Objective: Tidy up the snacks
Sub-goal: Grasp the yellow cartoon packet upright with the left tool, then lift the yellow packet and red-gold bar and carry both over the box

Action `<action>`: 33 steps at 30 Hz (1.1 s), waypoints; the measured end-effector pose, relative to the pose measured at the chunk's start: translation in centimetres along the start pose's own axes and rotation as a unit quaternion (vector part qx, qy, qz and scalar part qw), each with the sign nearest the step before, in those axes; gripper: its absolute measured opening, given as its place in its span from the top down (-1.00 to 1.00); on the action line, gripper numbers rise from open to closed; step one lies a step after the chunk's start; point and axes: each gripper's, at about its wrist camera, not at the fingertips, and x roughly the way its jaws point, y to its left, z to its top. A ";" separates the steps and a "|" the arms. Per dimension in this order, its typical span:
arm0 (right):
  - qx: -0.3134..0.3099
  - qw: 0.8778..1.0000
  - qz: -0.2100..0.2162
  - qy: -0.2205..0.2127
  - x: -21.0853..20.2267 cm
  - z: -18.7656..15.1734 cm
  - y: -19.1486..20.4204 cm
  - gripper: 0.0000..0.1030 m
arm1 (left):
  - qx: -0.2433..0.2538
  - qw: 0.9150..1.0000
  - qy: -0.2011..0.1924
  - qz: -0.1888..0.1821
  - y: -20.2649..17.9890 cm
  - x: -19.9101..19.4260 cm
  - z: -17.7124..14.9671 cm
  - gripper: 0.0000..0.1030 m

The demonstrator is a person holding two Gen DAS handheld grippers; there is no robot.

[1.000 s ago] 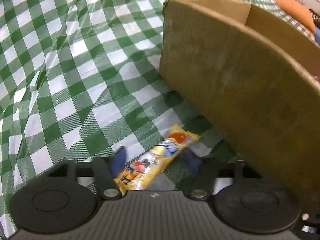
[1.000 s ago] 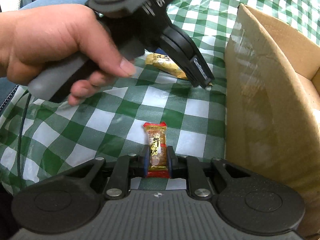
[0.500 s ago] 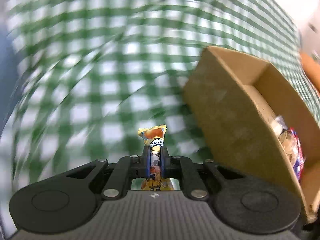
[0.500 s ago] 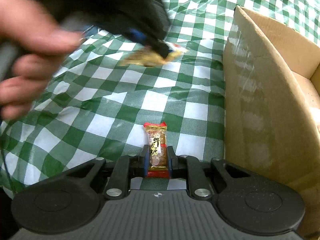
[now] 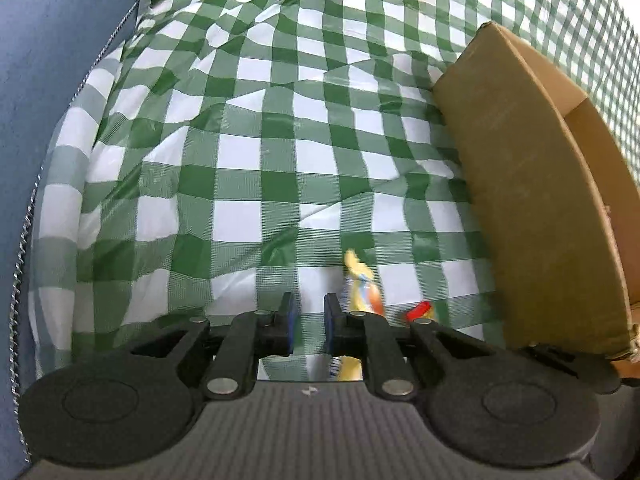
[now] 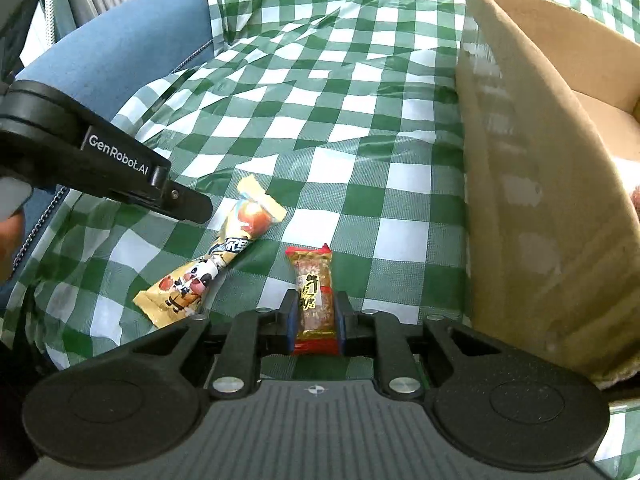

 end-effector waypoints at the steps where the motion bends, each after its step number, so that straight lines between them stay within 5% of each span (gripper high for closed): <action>1: -0.001 1.000 -0.001 0.001 -0.1 -0.1 0.0 0.61 | 0.000 1.000 -0.002 -0.005 -0.1 -0.2 0.0 0.69; 5: -0.007 1.000 -0.004 0.002 -0.3 -0.3 0.0 0.62 | 0.005 0.999 0.000 -0.034 -0.6 -0.4 -0.4 0.57; 7: -0.007 1.000 -0.003 0.003 -0.3 -0.3 -0.1 0.62 | 0.016 0.999 0.008 -0.031 -1.3 -0.1 -0.9 0.07; 9: -0.010 1.000 -0.003 0.003 -0.4 -0.4 -0.1 0.62 | 0.030 0.999 0.015 -0.020 -1.8 0.4 -1.0 -0.14; 14: -0.018 1.000 -0.005 0.003 -0.4 -0.4 -0.1 0.61 | 0.024 0.999 0.046 -0.008 -1.4 1.9 -1.0 -0.11; 15: -0.019 1.000 -0.006 0.002 -0.4 -0.4 -0.1 0.61 | 0.028 0.999 0.044 -0.006 -1.5 2.0 -0.9 0.02; 16: -0.020 1.000 -0.006 0.002 -0.4 -0.4 -0.1 0.61 | 0.032 0.999 0.042 -0.002 -1.5 2.0 -0.9 0.48; 17: -0.021 1.000 -0.007 0.002 -0.4 -0.4 -0.1 0.61 | 0.035 0.998 0.044 0.001 -1.4 2.1 -0.8 0.70; 19: -0.022 1.000 -0.007 0.002 -0.4 -0.4 -0.1 0.61 | 0.043 0.998 0.045 0.000 -1.7 2.3 -0.9 0.81; 27: -0.022 1.000 -0.012 -0.003 -0.7 -0.4 -0.1 0.61 | 0.051 0.999 -0.002 0.020 -1.8 0.4 -0.5 0.78; 30: -0.027 1.000 -0.014 -0.001 -0.6 -0.4 0.0 0.61 | 0.041 0.999 0.007 0.011 -1.4 0.5 -0.4 0.36; 33: -0.035 0.999 -0.018 0.000 -0.6 -0.4 0.2 0.60 | 0.044 0.999 0.016 0.017 -1.5 0.8 -0.5 0.34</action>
